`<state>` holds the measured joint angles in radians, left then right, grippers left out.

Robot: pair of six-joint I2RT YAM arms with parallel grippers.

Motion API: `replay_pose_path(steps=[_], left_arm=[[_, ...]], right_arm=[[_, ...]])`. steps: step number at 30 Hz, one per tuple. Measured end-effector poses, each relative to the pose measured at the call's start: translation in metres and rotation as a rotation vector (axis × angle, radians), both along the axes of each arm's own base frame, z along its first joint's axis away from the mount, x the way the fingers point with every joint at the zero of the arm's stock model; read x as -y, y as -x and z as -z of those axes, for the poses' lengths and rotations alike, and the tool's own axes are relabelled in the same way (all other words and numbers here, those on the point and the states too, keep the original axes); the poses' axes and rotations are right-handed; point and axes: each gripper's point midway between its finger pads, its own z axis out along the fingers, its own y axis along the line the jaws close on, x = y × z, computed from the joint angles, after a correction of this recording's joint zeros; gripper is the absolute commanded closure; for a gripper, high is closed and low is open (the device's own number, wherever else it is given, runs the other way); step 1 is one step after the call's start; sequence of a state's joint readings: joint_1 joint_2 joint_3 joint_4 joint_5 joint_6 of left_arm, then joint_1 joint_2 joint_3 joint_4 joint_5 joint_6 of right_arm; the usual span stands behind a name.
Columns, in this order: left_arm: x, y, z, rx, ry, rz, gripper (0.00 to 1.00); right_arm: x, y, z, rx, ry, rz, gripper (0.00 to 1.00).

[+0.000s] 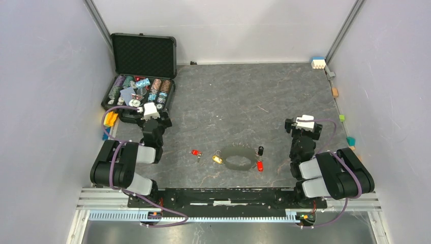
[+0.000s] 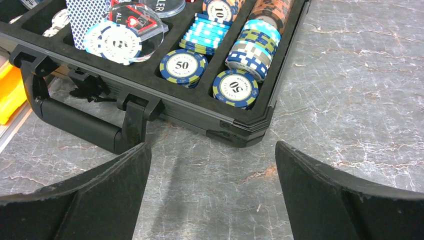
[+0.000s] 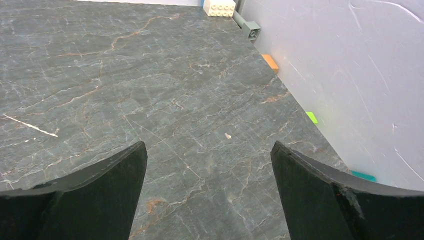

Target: Remove the keys from the keyring

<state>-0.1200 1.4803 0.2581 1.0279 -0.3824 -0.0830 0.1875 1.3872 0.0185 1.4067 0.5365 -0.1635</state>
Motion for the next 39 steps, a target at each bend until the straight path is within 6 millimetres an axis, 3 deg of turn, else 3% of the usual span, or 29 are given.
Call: replay_pose_path(steps=[15,20,23,25,28,30,33,35,39], left_arm=[[-0.001,0.000,0.000,-0.002,-0.008,-0.004,0.00],[0.008,-0.002,-0.004,-0.055,-0.046,-0.011,0.00],[0.029,-0.019,-0.030,-0.080,-0.079,-0.006,0.00],[0.044,-0.026,-0.061,-0.070,-0.081,-0.005,0.00],[0.058,-0.019,-0.102,-0.034,-0.002,0.001,0.00],[0.058,-0.009,-0.118,-0.046,0.064,-0.003,0.00],[0.065,0.003,-0.130,-0.102,0.174,0.041,0.00],[0.070,0.011,-0.127,-0.162,0.228,0.068,0.00],[0.078,0.038,-0.112,-0.326,0.289,0.078,0.00]], right_arm=[[0.000,0.000,0.000,0.000,0.000,0.000,0.02],[0.000,0.000,0.000,0.001,0.000,0.000,0.02],[0.000,0.000,-0.002,0.001,0.004,-0.004,0.02],[0.000,0.003,-0.001,-0.021,0.000,0.000,0.02],[0.006,-0.003,-0.001,-0.089,-0.088,0.079,0.02],[0.006,-0.017,-0.005,-0.161,-0.155,0.134,0.02],[-0.002,-0.040,-0.021,-0.268,-0.218,0.156,0.02],[-0.008,-0.044,-0.022,-0.340,-0.235,0.153,0.02],[-0.009,-0.016,0.010,-0.544,-0.234,0.174,0.02]])
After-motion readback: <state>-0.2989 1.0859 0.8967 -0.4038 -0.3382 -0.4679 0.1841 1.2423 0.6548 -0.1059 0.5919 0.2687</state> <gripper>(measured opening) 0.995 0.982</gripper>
